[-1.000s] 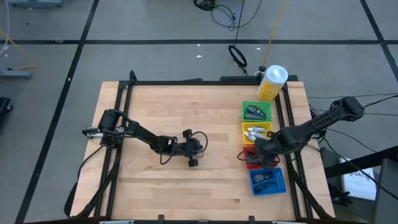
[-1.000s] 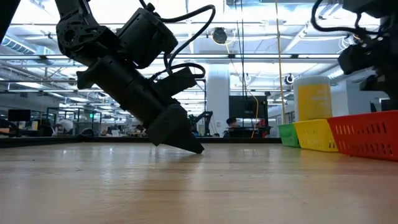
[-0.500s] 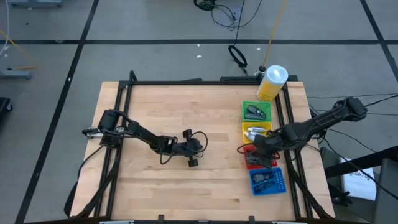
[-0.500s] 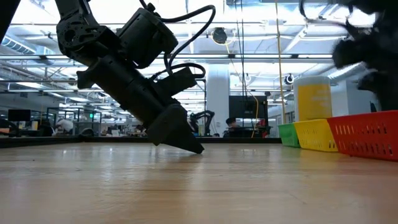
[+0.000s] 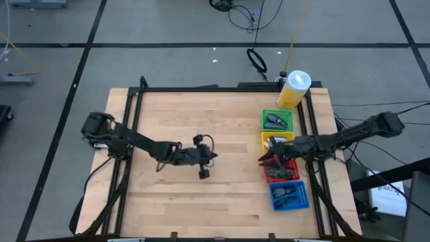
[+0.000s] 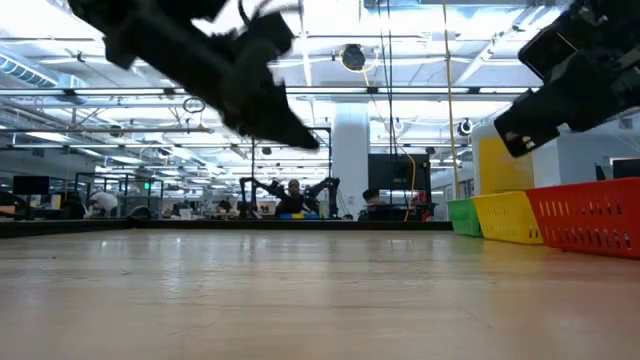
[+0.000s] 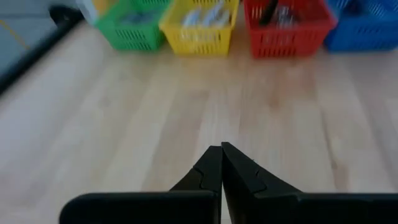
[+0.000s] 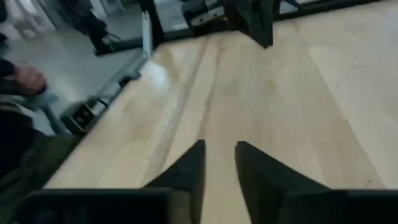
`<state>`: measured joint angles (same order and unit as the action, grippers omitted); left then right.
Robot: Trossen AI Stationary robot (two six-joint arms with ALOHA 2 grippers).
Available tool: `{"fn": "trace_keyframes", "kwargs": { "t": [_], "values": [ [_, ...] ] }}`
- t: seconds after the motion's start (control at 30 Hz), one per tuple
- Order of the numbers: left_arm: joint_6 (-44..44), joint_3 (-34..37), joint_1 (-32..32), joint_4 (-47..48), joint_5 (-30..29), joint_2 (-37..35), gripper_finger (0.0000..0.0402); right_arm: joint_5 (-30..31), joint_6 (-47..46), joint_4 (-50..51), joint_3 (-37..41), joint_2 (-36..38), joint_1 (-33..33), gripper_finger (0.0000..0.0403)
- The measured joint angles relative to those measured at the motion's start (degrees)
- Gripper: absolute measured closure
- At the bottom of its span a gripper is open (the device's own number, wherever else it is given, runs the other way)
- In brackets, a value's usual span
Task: Pick & Place Travel size toiletries
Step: Return to Home Position
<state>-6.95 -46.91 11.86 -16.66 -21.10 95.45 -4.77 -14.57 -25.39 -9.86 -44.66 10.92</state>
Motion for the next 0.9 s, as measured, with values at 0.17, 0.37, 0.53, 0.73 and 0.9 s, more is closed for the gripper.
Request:
{"fn": "trace_keyframes", "kwargs": {
  "t": [0.17, 0.37, 0.53, 0.73, 0.9],
  "values": [
    [-0.15, 4.06, -0.78, 0.36, -0.01, -7.28, 0.0392, -9.20, 0.16, 4.23, 3.42, 11.76, -7.30, 0.0385],
    [-3.67, 11.67, -2.69, -0.09, -0.10, -16.59, 0.0392, -8.83, -0.11, 20.66, 3.53, 26.30, -9.87, 0.0396],
    [-5.46, 18.88, -3.93, -1.07, -3.13, -25.72, 0.0392, -5.06, -1.27, 22.32, 6.32, 35.11, -9.69, 0.0402],
    [-5.67, 27.18, -5.36, -4.07, -3.59, -36.03, 0.0392, 1.94, -1.15, 22.87, 8.73, 39.94, -9.62, 0.0401],
    [-6.26, 34.06, -6.18, -4.61, -3.57, -44.95, 0.0392, 1.77, -0.84, 23.51, 8.80, 40.20, -9.60, 0.0402]
  ]
}}
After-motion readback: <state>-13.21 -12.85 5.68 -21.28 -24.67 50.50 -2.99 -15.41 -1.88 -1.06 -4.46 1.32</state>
